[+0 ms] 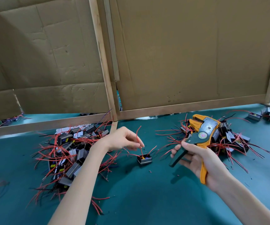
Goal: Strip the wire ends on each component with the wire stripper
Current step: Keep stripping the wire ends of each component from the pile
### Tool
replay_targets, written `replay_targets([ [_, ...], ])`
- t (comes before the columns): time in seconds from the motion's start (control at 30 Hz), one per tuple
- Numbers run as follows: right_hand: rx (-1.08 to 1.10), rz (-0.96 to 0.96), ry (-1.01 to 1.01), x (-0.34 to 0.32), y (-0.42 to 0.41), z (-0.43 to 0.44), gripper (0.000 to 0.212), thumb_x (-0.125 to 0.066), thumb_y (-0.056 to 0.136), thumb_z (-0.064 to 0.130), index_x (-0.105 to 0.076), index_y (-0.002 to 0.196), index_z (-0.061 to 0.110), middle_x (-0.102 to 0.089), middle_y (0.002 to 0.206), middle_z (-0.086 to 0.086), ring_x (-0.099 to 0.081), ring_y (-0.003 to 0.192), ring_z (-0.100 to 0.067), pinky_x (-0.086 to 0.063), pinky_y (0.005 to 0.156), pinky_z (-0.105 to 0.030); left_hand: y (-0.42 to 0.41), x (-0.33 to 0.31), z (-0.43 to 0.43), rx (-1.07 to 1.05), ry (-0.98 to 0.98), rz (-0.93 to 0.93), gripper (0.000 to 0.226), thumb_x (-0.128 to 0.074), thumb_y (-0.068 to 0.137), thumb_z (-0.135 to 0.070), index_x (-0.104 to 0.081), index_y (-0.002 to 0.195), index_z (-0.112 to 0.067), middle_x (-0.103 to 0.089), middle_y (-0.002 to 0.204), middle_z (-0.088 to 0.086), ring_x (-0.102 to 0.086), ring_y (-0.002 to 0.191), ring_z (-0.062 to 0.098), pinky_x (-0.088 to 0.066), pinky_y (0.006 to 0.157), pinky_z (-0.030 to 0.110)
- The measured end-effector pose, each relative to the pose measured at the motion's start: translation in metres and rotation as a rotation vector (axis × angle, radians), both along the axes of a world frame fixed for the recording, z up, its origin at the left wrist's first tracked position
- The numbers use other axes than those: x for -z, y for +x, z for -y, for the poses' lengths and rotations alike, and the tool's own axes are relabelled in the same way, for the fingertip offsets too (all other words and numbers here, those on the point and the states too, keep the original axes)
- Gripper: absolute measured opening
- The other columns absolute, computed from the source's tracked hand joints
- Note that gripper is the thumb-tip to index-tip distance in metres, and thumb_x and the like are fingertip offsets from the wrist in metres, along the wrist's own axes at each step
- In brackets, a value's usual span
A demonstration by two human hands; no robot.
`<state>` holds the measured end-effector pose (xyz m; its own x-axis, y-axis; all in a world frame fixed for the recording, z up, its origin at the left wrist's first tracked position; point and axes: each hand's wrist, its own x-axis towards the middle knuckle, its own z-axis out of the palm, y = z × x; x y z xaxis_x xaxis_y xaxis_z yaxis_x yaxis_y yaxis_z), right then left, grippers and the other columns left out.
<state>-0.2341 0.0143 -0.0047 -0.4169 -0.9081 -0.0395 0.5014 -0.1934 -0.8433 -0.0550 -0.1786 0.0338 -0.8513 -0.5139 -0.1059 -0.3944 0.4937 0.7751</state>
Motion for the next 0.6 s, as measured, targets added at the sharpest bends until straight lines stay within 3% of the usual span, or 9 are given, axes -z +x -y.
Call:
replay_targets([
  [0.07,0.001,0.009,-0.001,0.0,0.0,0.0,0.018,-0.064,0.074,0.009,-0.058,0.091,0.003,-0.065,0.081,-0.018,-0.068,0.074,-0.034,-0.06,0.062,-0.038,0.007,-0.004,0.004,-0.003,-0.033,0.05,0.022,-0.059,0.09,0.004,-0.073,0.098,-0.01,-0.073,0.098,0.013,-0.068,0.084,0.011,-0.054,0.08,0.02],
  [0.17,-0.002,0.016,0.001,0.002,0.0,0.001,0.017,-0.064,0.074,0.009,-0.058,0.089,0.005,-0.065,0.08,-0.017,-0.069,0.073,-0.033,-0.06,0.063,-0.038,0.013,-0.009,0.008,-0.027,-0.085,0.154,0.047,-0.041,0.084,0.018,-0.075,0.099,-0.01,-0.073,0.098,0.012,-0.07,0.094,0.017,-0.055,0.081,0.02],
  [0.27,0.0,0.008,0.006,0.002,0.001,0.001,0.016,-0.064,0.073,0.009,-0.059,0.088,0.004,-0.066,0.08,-0.017,-0.069,0.073,-0.033,-0.06,0.064,-0.038,0.009,-0.017,0.009,-0.306,-0.409,0.155,0.058,-0.034,0.083,0.017,-0.066,0.118,-0.016,-0.068,0.115,0.007,-0.063,0.102,0.018,-0.051,0.09,0.03],
  [0.3,0.001,0.006,0.009,0.002,0.001,0.0,0.017,-0.064,0.074,0.009,-0.059,0.088,0.004,-0.066,0.081,-0.017,-0.069,0.073,-0.033,-0.061,0.064,-0.038,0.005,-0.019,0.005,-0.447,-0.536,0.072,0.057,-0.038,0.083,0.015,-0.061,0.125,-0.015,-0.064,0.12,0.007,-0.06,0.107,0.02,-0.049,0.094,0.034],
  [0.37,-0.001,0.007,0.016,0.002,0.0,0.0,0.019,-0.064,0.074,0.01,-0.058,0.09,0.003,-0.066,0.081,-0.017,-0.069,0.074,-0.033,-0.061,0.067,-0.039,-0.006,-0.02,-0.01,-0.633,-0.691,-0.266,0.056,-0.042,0.076,0.017,-0.06,0.122,-0.01,-0.061,0.118,0.008,-0.057,0.108,0.023,-0.046,0.096,0.033],
  [0.43,-0.004,0.014,0.023,0.001,0.0,-0.001,0.021,-0.064,0.074,0.01,-0.057,0.093,0.003,-0.065,0.082,-0.017,-0.069,0.074,-0.032,-0.062,0.068,-0.04,-0.02,-0.021,-0.032,-0.539,-0.684,-0.581,0.051,-0.036,0.07,0.017,-0.065,0.103,-0.008,-0.064,0.1,0.006,-0.059,0.091,0.016,-0.048,0.085,0.021],
  [0.47,-0.007,0.016,0.028,0.001,0.0,-0.001,0.022,-0.064,0.074,0.01,-0.057,0.093,0.002,-0.065,0.082,-0.017,-0.069,0.074,-0.033,-0.062,0.069,-0.04,-0.027,-0.019,-0.041,-0.427,-0.647,-0.615,0.045,-0.035,0.07,0.014,-0.065,0.094,-0.01,-0.064,0.09,0.003,-0.058,0.082,0.012,-0.046,0.077,0.015],
  [0.53,-0.013,0.013,0.036,0.001,0.001,-0.001,0.023,-0.064,0.074,0.01,-0.057,0.094,0.003,-0.064,0.083,-0.018,-0.068,0.075,-0.033,-0.062,0.07,-0.04,-0.036,-0.012,-0.051,-0.254,-0.546,-0.405,0.03,-0.041,0.078,0.006,-0.061,0.088,-0.014,-0.063,0.085,-0.001,-0.057,0.078,0.01,-0.041,0.069,0.008],
  [0.6,-0.021,0.01,0.039,0.0,0.003,-0.001,0.022,-0.063,0.074,0.009,-0.056,0.094,0.003,-0.063,0.084,-0.019,-0.067,0.075,-0.034,-0.062,0.068,-0.04,-0.039,0.003,-0.048,-0.141,-0.462,-0.061,0.016,-0.052,0.085,-0.003,-0.06,0.094,-0.015,-0.064,0.093,0.001,-0.059,0.087,0.017,-0.043,0.075,0.015],
])
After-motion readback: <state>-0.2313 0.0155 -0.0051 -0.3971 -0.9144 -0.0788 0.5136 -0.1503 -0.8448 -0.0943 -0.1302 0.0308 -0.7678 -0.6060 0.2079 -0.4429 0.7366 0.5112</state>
